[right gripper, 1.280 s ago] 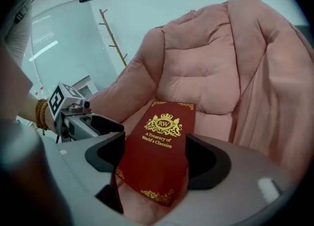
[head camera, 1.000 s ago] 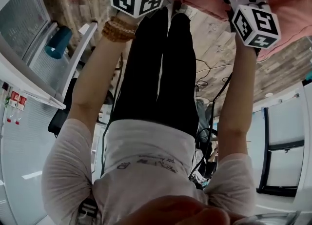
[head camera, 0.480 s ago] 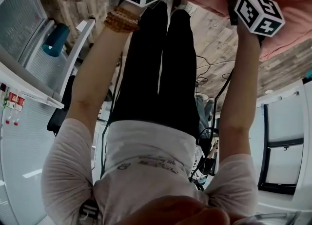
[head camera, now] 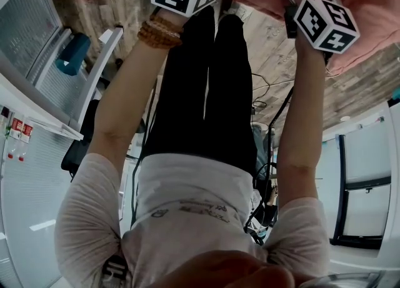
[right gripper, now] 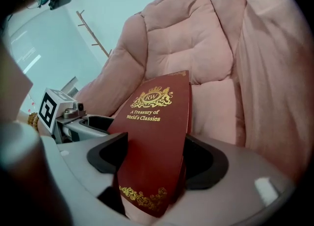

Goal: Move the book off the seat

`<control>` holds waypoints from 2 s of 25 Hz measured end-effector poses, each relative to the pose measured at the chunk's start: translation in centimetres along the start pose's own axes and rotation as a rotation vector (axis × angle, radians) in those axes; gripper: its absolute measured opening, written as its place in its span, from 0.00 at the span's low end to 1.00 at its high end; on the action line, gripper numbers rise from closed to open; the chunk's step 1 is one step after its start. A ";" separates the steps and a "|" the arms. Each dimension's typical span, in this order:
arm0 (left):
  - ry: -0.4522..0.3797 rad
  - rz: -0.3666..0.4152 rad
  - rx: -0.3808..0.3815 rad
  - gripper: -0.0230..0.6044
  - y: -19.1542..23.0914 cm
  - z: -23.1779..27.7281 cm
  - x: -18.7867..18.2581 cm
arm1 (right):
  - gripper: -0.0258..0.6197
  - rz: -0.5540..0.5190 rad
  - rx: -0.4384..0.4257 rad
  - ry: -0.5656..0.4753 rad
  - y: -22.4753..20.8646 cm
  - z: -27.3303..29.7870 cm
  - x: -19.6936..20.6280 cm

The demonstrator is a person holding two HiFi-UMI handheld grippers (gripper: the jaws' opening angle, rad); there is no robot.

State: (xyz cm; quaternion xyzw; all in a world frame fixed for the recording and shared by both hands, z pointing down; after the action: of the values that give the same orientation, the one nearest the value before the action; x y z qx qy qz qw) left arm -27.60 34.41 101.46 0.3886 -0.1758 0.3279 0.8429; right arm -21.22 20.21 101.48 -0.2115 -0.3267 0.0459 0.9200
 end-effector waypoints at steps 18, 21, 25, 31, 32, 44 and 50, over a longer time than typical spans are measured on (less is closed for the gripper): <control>-0.146 0.042 -0.045 0.65 -5.4 -8.2 -8.0 | 0.57 -0.035 0.044 -0.112 6.7 -8.5 -7.2; -0.164 0.055 -0.047 0.65 -7.2 -10.5 -9.6 | 0.57 -0.041 0.051 -0.130 8.3 -10.9 -8.8; -0.212 0.082 -0.049 0.64 -9.6 -13.3 -12.6 | 0.56 -0.070 0.066 -0.172 10.2 -14.0 -11.7; -0.275 0.108 -0.062 0.61 -14.3 -17.1 -17.5 | 0.55 -0.095 0.077 -0.239 12.2 -19.8 -15.6; -0.287 0.112 -0.062 0.61 -15.2 -17.6 -18.4 | 0.55 -0.105 0.083 -0.251 12.5 -20.8 -16.3; -0.439 0.182 -0.071 0.62 -25.3 -28.4 -26.8 | 0.55 -0.198 0.126 -0.373 19.8 -33.3 -25.5; -0.496 0.211 -0.067 0.61 -30.3 -34.6 -29.6 | 0.55 -0.249 0.144 -0.438 24.3 -39.4 -28.7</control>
State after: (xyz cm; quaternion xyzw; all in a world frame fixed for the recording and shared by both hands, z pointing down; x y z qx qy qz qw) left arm -26.70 34.12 46.79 0.4086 -0.4272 0.3027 0.7476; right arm -17.86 21.70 47.11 -0.0884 -0.5376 0.0002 0.8385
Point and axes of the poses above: the fingertips, and each gripper's own axes: z forward along the fingers, y to its left, x out of its underside, the point moved 6 cm from there along -z, backward along the fingers, and after that the axes turned 5 degrees about -z, right-handed, at the moved point
